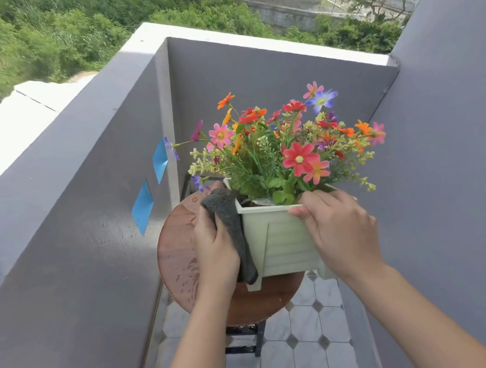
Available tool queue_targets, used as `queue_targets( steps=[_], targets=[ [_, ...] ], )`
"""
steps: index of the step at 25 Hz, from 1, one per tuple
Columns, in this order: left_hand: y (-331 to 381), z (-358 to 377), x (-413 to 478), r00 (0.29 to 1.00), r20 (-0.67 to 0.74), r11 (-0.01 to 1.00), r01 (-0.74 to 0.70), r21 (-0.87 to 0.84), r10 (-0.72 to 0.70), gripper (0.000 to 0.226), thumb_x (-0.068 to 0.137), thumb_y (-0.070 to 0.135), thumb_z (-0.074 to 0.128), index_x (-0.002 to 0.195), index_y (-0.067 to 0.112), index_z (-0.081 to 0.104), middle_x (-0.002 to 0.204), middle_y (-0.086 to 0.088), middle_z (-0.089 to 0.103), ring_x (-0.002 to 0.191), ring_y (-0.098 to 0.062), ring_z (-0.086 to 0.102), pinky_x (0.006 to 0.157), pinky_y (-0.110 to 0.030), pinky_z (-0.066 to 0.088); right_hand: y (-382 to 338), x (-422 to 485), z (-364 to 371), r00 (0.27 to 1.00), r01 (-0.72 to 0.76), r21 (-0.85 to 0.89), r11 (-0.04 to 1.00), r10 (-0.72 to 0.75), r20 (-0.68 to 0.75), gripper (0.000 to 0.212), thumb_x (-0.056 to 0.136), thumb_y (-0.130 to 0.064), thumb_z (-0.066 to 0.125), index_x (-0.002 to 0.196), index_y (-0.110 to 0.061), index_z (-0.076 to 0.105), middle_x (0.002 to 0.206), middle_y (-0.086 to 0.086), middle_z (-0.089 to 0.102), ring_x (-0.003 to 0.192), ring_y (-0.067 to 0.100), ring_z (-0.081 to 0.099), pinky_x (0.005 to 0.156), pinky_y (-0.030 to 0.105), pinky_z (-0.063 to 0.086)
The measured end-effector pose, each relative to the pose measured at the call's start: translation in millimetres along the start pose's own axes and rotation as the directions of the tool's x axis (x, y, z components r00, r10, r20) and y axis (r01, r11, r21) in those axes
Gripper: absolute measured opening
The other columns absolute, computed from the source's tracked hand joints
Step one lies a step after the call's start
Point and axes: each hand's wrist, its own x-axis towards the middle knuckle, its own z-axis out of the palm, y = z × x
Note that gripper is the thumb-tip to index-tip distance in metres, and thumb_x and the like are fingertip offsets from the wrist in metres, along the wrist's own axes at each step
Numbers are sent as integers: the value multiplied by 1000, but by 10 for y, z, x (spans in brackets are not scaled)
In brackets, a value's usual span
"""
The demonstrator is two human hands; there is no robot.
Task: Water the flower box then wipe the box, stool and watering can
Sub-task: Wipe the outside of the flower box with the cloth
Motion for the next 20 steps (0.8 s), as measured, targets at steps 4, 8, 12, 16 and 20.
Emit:
queue_targets(
  steps=[4, 8, 12, 16, 20],
  targets=[
    [-353, 44, 262, 981, -21, 979, 192, 75, -191, 19, 89, 29, 49, 103, 40, 56, 109, -6, 63, 108, -33, 59, 94, -53, 48, -12, -81, -28, 1000, 6, 19, 1000, -6, 5, 57, 96, -52, 19, 69, -16, 53, 65, -5, 60, 69, 25, 61, 45, 20, 27],
    [-331, 49, 158, 899, -63, 894, 437, 94, -433, 23, 94, 35, 44, 103, 22, 61, 98, -6, 68, 97, -26, 63, 91, -45, 50, -106, -74, 0, 998, -52, -12, 999, 51, -22, 49, 93, -50, 30, 69, -16, 55, 64, -5, 60, 68, 26, 60, 47, 22, 26],
    [30, -68, -285, 931, -131, 897, 363, 252, -340, 29, 98, 21, 37, 77, 18, 56, 66, -11, 59, 60, -18, 52, 59, -32, 42, -174, 22, 9, 995, -94, 11, 996, 94, -21, 45, 91, -50, 34, 69, -16, 55, 63, -4, 59, 65, 27, 59, 48, 23, 27],
    [183, 63, -414, 986, -164, 942, 26, 334, 31, 21, 90, 10, 38, 75, 12, 53, 56, 5, 49, 53, -6, 45, 51, -25, 33, -185, 43, -23, 996, -93, 16, 996, 93, -9, 46, 90, -51, 33, 68, -17, 54, 62, -4, 58, 62, 26, 57, 46, 21, 24],
    [-96, 89, -240, 991, -104, 924, -39, 380, 84, 22, 75, 13, 37, 76, 1, 55, 64, 2, 48, 60, -17, 42, 52, -17, 28, -185, 70, -22, 995, -103, 52, 993, 104, -8, 47, 90, -52, 33, 69, -17, 55, 62, -5, 59, 63, 26, 56, 46, 16, 15]
  ],
)
